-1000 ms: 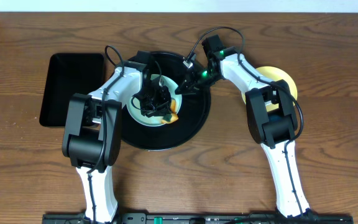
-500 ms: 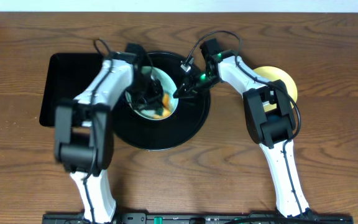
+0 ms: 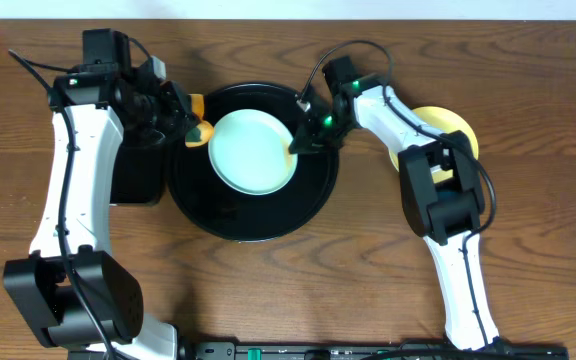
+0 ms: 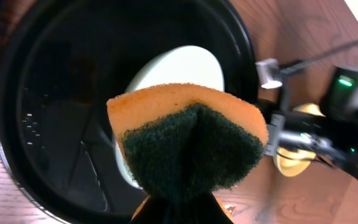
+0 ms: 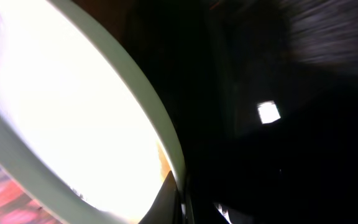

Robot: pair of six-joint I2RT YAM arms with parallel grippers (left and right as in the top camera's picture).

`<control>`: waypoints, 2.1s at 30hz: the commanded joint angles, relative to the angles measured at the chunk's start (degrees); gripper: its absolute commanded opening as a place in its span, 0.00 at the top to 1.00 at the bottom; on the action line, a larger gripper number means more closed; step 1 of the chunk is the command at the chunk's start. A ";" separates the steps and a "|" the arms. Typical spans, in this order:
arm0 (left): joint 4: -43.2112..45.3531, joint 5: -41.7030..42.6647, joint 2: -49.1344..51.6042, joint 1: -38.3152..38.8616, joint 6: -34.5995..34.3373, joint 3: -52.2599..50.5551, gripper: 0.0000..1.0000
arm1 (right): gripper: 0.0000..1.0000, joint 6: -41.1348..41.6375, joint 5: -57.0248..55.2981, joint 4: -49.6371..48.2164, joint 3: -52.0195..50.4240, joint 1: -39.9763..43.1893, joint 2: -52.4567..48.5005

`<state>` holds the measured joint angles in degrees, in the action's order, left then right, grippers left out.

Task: Clean dirty plates on tray and stack at the side

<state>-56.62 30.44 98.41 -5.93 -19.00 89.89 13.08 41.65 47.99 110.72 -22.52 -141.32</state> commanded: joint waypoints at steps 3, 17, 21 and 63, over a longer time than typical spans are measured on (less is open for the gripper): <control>-0.11 -2.91 0.55 -0.85 1.22 0.20 0.93 | 0.99 -3.54 -17.05 0.85 -0.68 -0.68 7.32; -0.11 -4.17 0.55 -0.85 1.22 0.09 0.93 | 0.99 -4.17 -49.59 1.53 -0.68 -9.46 18.36; -0.11 -4.59 0.57 -0.85 1.22 0.09 0.93 | 0.99 -4.15 -59.12 1.95 -0.68 -12.68 19.26; -0.15 -4.57 0.57 -0.85 1.22 0.02 0.93 | 0.99 -3.72 -78.16 4.39 -0.68 -20.63 22.05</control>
<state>-56.62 26.57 98.70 -6.66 -19.00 89.89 9.74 -40.10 52.01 110.17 -42.61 -121.21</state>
